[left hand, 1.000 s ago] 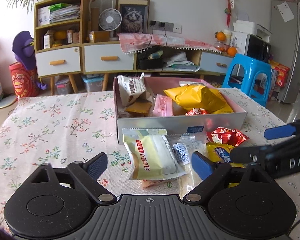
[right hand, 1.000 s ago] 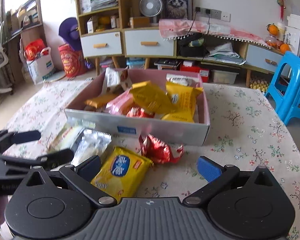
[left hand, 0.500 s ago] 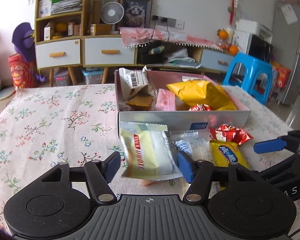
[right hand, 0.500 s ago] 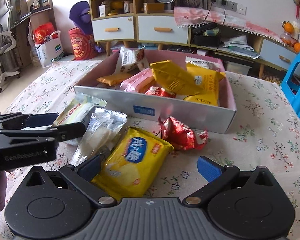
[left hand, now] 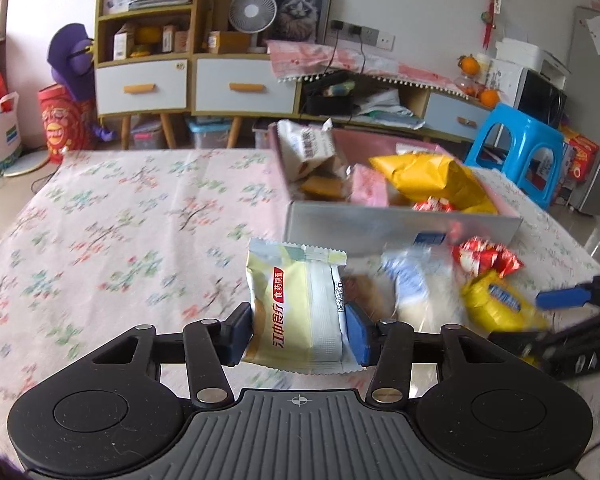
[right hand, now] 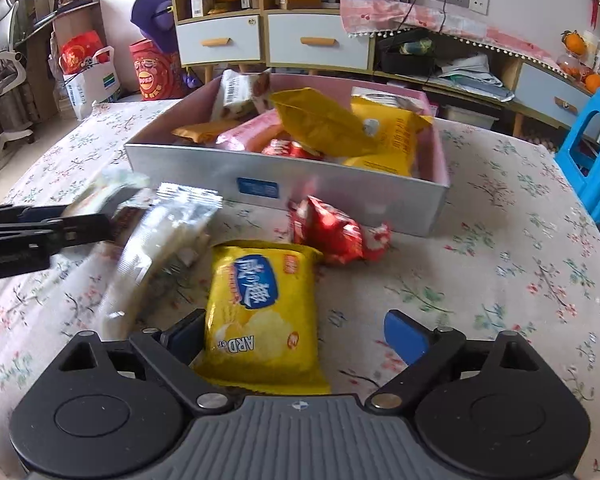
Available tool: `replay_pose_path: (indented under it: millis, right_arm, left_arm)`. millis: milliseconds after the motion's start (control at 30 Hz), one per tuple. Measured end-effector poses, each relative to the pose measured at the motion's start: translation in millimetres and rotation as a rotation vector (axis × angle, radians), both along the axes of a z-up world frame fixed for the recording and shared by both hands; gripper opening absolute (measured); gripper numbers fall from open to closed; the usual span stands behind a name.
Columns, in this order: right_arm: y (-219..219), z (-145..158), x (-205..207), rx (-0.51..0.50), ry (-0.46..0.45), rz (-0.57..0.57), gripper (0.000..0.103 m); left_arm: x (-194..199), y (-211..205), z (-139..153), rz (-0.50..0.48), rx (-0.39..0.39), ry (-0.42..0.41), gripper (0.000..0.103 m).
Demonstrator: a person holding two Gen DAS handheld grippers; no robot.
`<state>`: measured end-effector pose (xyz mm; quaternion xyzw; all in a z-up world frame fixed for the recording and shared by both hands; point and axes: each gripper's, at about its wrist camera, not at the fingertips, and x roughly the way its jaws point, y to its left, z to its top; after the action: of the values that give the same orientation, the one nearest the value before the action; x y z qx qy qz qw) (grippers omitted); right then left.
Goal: Organize snacks
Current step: 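Grasp the white-green bread pack with the left tool while the right tool grasps the yellow chip bag, then carry the bread pack with the left tool while the right tool carries the chip bag into the box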
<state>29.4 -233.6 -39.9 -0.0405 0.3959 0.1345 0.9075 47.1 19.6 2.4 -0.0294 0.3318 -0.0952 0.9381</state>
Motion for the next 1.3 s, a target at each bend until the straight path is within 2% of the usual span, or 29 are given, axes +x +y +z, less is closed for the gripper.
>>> replay_pose_path:
  millis: [133, 300, 533, 733, 833, 900, 933, 1000, 1100, 1300]
  right_arm:
    - [-8.5, -0.2, -2.8, -0.001, -0.006, -0.002, 0.084]
    - [-4.5, 0.5, -4.0, -0.003, -0.007, 0.022, 0.084]
    - [5.5, -0.6, -1.2, 0.006, -0.020, 0.067, 0.084]
    - [2.3, -3.4, -3.1, 0.032, -0.048, 0.079, 0.084]
    - [3.0, -2.1, -5.2, 0.037, -0.060, 0.093, 0.074]
    - [5.5, -0.5, -6.4, 0.035, -0.068, 0.110, 0.065]
    - [7.1, 0.2, -7.1, 0.033, -0.071, 0.119, 0.059]
    - [9.6, 2.1, -8.9, 0.032, -0.076, 0.136, 0.045]
    - [11.5, 4.9, -9.8, 0.035, -0.070, 0.146, 0.041]
    - [10.7, 9.2, -11.8, 0.042, -0.077, 0.142, 0.041]
  left_arm:
    - [-13.7, 14.3, -7.3, 0.003, 0.011, 0.048, 0.047]
    - [-25.4, 18.9, -8.9, -0.025, 0.041, 0.038, 0.049]
    - [-19.8, 10.2, -10.6, -0.045, 0.077, 0.028, 0.062]
    - [-17.5, 6.8, -11.4, -0.030, 0.098, 0.029, 0.061]
    - [-17.8, 8.0, -10.5, -0.025, 0.092, 0.032, 0.057]
    - [-18.5, 8.6, -10.1, -0.016, 0.093, 0.032, 0.051]
    - [-18.6, 9.4, -9.9, -0.011, 0.093, 0.030, 0.048]
    - [-18.8, 11.2, -9.6, -0.003, 0.080, 0.032, 0.047]
    - [-18.6, 12.7, -9.0, 0.004, 0.071, 0.035, 0.046]
    - [-19.7, 13.2, -6.6, 0.008, 0.060, 0.037, 0.045]
